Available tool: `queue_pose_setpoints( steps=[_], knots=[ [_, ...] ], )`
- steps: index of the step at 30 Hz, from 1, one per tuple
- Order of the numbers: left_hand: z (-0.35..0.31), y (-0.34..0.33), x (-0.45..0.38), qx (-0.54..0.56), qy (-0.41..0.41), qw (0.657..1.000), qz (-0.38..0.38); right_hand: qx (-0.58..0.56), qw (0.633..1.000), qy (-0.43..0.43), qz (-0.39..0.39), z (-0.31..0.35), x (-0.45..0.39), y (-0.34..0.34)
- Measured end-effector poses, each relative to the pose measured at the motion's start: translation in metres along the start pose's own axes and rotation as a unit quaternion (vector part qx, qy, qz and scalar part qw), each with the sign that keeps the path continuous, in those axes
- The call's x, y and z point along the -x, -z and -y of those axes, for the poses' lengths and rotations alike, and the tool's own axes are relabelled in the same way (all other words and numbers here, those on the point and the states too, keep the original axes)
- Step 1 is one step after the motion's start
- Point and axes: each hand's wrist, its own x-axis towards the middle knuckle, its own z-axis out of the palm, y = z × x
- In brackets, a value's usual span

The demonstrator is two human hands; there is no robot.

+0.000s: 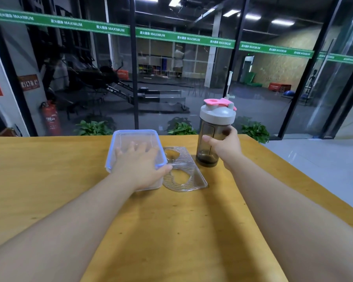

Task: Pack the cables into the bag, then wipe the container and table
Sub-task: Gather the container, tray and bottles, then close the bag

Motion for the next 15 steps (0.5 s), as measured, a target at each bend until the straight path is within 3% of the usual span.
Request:
queue_pose_setpoints(
  steps=[15],
  knots=[
    [0.000,-0.004,-0.001,0.000,0.000,1.000,-0.003,0.027,0.999,-0.009,0.032,-0.001,-0.022,-0.028]
  ],
)
